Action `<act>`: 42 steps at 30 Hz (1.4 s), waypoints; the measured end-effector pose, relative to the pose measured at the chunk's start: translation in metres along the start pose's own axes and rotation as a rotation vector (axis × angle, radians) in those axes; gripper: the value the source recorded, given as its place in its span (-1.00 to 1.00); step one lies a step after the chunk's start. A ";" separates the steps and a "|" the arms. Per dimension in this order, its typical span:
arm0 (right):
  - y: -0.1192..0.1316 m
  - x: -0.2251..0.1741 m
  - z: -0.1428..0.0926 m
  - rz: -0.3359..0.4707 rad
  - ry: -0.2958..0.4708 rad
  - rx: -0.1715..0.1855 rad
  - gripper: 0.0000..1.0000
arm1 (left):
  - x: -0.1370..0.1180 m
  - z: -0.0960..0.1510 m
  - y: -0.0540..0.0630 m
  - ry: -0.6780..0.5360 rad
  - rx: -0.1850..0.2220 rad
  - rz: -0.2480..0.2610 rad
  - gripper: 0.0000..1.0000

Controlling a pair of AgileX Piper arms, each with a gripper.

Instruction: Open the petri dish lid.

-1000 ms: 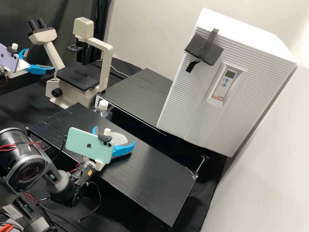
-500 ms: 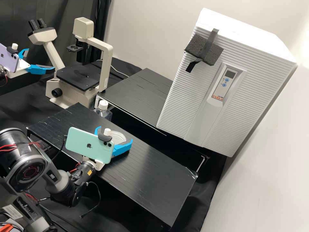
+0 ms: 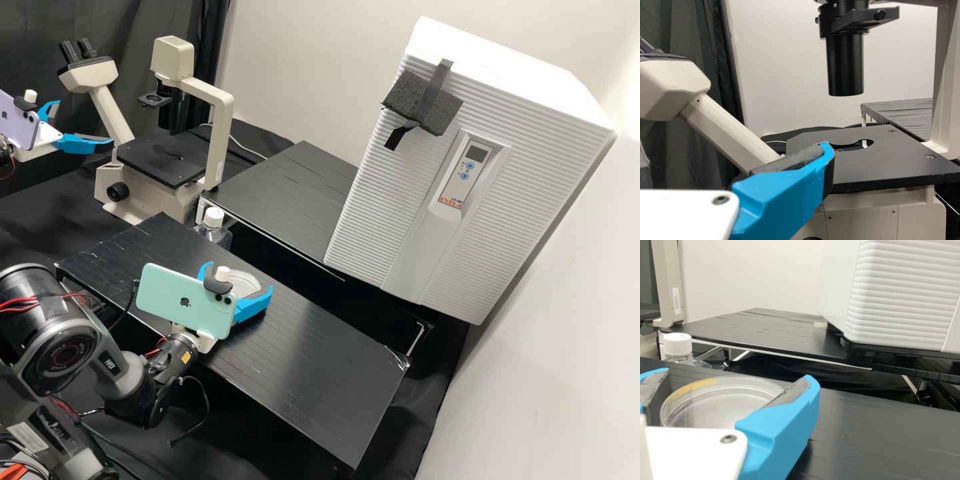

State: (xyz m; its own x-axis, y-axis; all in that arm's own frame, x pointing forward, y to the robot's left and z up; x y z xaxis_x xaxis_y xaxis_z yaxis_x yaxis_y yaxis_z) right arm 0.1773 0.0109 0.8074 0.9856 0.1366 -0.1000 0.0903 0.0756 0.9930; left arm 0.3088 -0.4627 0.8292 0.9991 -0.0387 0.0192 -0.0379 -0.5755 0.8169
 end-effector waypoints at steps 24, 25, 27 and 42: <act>0.039 -0.023 0.013 0.224 -0.080 0.116 -1.00 | 0.000 0.000 0.000 0.000 0.000 0.000 1.00; 0.039 -0.023 0.015 0.236 -0.096 0.112 -1.00 | 0.000 0.000 0.000 0.000 0.000 0.000 1.00; 0.040 -0.022 0.023 0.265 -0.148 0.117 -1.00 | 0.000 0.000 0.000 0.000 0.000 0.000 1.00; 0.035 -0.018 0.048 0.296 -0.337 0.063 1.00 | 0.000 0.000 0.000 0.000 0.000 0.000 1.00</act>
State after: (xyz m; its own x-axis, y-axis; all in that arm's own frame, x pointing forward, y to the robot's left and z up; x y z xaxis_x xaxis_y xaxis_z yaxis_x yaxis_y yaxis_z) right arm 0.1697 -0.0367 0.8473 0.9611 -0.1866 0.2039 -0.2038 0.0196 0.9788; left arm 0.3088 -0.4627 0.8292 0.9991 -0.0387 0.0192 -0.0379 -0.5755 0.8169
